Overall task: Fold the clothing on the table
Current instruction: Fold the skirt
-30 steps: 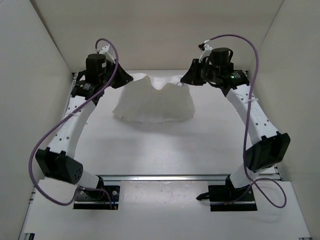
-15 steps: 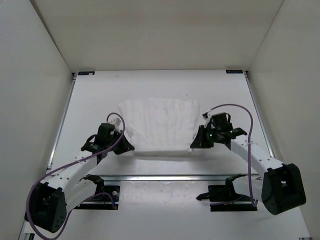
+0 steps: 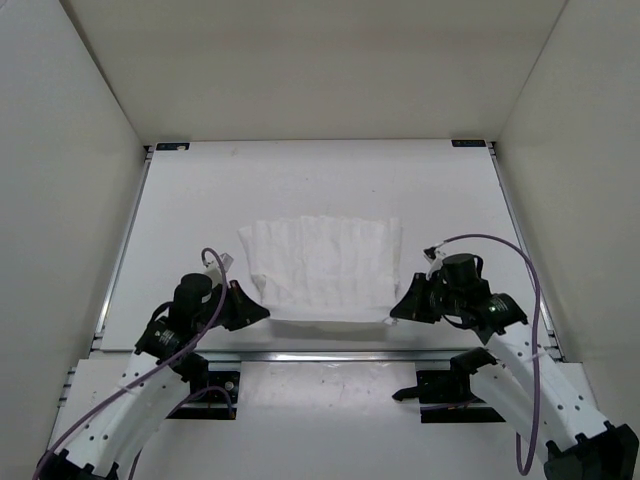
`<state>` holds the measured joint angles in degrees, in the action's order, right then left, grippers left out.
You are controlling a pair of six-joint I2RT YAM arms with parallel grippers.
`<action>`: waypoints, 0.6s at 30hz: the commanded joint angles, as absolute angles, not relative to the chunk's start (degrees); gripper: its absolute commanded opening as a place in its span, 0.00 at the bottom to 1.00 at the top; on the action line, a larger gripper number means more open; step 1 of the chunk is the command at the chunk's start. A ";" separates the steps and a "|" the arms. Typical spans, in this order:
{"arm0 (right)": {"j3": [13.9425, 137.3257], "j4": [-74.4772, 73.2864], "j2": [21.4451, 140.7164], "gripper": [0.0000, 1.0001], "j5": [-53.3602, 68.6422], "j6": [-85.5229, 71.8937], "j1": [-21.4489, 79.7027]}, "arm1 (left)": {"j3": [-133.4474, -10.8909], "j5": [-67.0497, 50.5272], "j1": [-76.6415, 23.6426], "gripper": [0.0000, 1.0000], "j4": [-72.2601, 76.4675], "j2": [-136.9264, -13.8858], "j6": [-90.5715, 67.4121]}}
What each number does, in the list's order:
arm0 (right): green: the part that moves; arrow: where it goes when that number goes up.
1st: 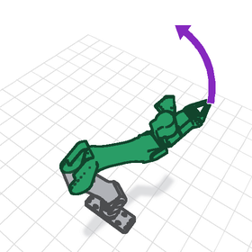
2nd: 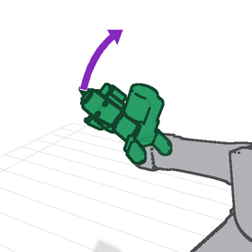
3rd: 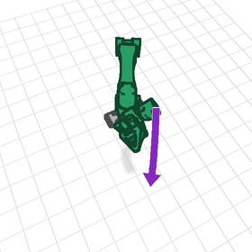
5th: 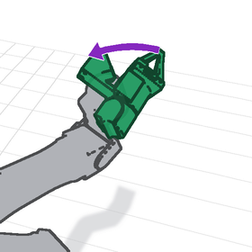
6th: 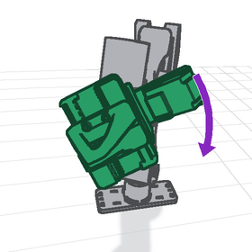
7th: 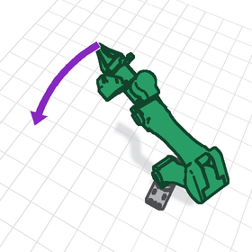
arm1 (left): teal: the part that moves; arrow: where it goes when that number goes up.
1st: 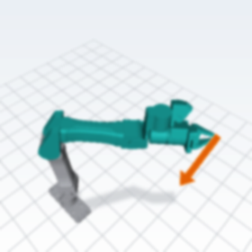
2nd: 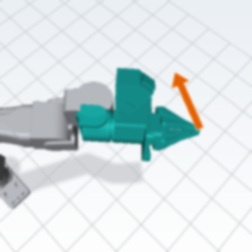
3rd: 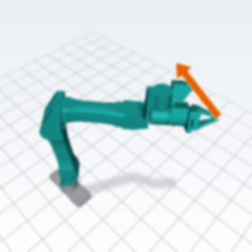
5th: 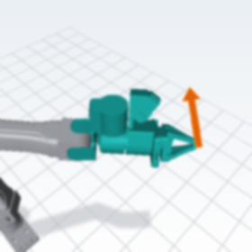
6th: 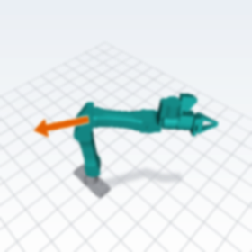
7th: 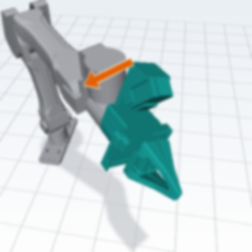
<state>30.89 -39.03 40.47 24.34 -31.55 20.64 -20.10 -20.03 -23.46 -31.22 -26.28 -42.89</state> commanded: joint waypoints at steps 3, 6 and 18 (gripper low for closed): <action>29.09 -52.19 29.99 0.01 21.00 -33.48 20.04 | -23.11 -17.48 -23.56 0.00 -41.65 -22.07 -43.07; 30.40 -57.63 26.03 0.00 23.81 -33.23 17.42 | -24.78 -19.85 -22.07 0.00 -45.25 -19.52 -43.24; 46.15 -60.48 37.17 0.00 35.41 -24.95 4.31 | -33.59 -21.36 -19.42 0.00 -35.45 -28.54 -46.49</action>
